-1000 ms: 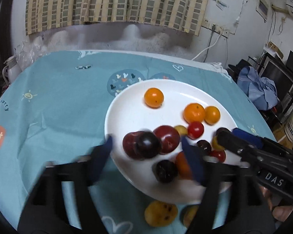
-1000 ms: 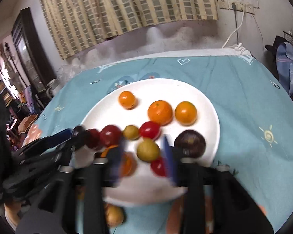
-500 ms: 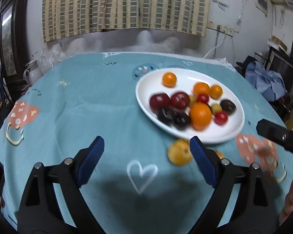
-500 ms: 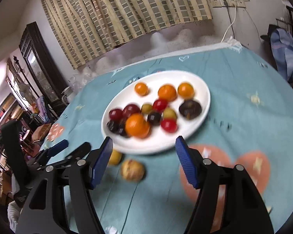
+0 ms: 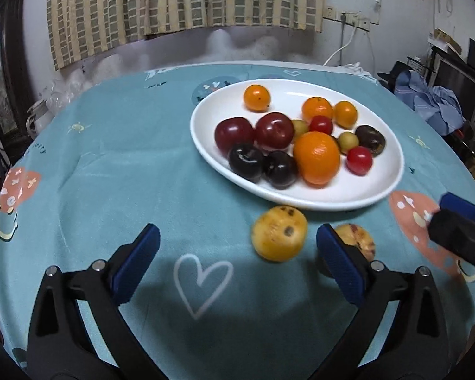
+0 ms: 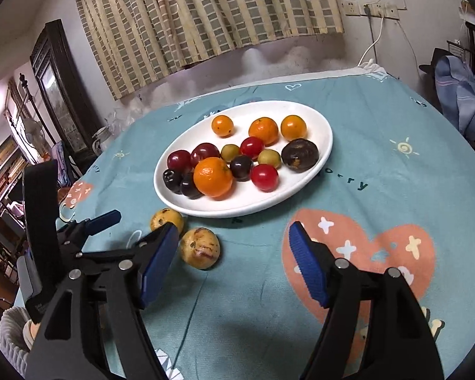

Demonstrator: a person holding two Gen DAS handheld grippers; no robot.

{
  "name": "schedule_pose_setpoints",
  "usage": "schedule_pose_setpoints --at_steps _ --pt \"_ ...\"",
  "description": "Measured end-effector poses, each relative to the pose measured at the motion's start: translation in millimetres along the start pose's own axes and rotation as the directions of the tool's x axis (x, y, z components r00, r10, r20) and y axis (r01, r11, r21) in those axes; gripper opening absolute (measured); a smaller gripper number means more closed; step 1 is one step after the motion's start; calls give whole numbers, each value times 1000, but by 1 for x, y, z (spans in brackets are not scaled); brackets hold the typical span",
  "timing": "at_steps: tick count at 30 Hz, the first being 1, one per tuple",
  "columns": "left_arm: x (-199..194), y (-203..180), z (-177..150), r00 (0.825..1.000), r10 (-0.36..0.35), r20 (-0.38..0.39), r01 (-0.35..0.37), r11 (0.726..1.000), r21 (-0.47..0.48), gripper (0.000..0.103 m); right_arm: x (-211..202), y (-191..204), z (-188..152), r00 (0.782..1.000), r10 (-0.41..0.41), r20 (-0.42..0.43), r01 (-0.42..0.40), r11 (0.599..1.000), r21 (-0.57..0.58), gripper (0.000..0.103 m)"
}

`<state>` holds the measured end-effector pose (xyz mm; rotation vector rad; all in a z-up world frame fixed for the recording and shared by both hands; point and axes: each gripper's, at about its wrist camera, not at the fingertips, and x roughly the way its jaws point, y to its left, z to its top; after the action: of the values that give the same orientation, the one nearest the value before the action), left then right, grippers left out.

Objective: Organize fruits
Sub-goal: 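Grasp the round yellow fruit with the left tool while the right tool grasps the brown speckled fruit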

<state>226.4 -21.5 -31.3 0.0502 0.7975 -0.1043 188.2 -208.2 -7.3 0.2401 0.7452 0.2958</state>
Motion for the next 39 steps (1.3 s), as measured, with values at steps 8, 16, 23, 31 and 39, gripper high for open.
schedule_pose_setpoints --at_steps 8,16,23,31,39 --pt "17 13 1 989 -128 -66 123 989 -76 43 3 0 -2 1000 -7 -14 7 1000 -10 73" --pt "15 13 0 985 -161 -61 157 985 -68 37 7 4 -6 999 -21 -31 19 999 -42 73" --pt "-21 40 -10 998 -56 -15 54 994 -100 36 13 16 -14 998 -28 -55 22 994 -111 73" --pt "-59 58 -26 999 5 49 1 990 -139 37 35 47 -16 991 -101 -83 80 971 -227 71" --pt "-57 49 -23 998 2 61 4 995 -101 37 66 47 -18 982 -108 -156 73 974 -214 46"
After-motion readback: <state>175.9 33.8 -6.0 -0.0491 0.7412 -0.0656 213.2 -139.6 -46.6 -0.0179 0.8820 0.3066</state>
